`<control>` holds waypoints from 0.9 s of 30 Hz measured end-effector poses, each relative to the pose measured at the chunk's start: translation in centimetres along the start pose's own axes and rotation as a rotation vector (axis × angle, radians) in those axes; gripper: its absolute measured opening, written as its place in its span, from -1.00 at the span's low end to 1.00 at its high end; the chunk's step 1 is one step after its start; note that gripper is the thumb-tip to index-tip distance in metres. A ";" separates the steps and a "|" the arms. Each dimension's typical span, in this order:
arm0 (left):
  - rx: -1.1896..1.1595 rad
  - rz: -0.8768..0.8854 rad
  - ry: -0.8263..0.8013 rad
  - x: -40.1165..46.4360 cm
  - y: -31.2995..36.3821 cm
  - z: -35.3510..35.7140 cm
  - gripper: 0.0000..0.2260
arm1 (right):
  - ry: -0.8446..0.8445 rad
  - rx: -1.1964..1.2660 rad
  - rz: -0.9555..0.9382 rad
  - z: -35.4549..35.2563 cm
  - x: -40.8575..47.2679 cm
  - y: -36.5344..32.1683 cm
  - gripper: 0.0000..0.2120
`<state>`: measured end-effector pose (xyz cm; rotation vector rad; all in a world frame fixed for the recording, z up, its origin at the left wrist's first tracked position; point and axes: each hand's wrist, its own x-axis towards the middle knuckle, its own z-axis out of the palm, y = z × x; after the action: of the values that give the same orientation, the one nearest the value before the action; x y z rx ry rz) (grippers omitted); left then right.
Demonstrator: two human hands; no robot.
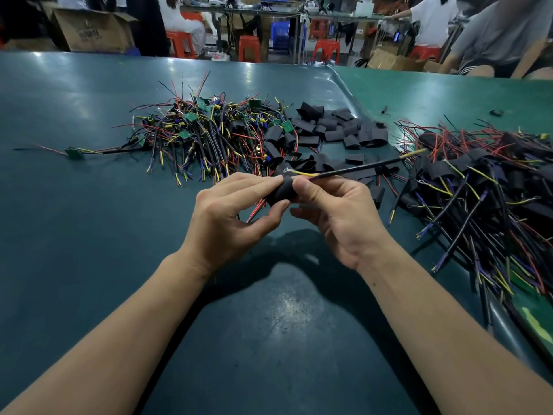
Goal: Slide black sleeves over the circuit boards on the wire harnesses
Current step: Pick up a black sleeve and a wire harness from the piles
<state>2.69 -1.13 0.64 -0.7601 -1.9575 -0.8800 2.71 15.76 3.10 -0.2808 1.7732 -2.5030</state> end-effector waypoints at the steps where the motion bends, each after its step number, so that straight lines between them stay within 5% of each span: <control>1: -0.009 -0.015 0.013 0.0 0.0 0.0 -0.75 | 0.007 0.014 -0.006 0.1 0.0 0.0 -0.85; 10: -0.077 -0.056 -0.009 0.2 0.0 -0.2 -0.75 | -0.054 0.048 0.010 -0.5 0.2 -0.4 -0.79; 13: -0.092 -0.025 -0.064 0.1 0.0 -0.2 -0.73 | -0.121 -0.258 0.058 -0.7 -0.1 -0.3 -0.80; 16: -0.099 -0.081 -0.085 0.0 -0.1 -0.1 -0.64 | -0.042 -0.529 -0.091 -0.7 -0.3 0.5 -0.74; 19: -0.057 -0.163 -0.032 -0.1 -0.5 0.0 -0.57 | 0.087 -0.429 -0.206 -0.8 0.0 0.0 -0.74; 23: 0.055 -0.215 0.086 -0.1 -0.9 0.0 -0.70 | 0.502 -0.110 -0.311 -3.3 0.9 -2.5 -0.74; 27: 0.189 -0.338 -0.131 -0.5 -1.7 0.4 -0.77 | 0.690 0.306 -0.043 -5.9 1.3 -4.1 -0.81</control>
<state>1.45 -1.91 -0.44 -0.3901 -2.2909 -0.8396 0.59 22.46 5.23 0.6397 1.4893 -3.0803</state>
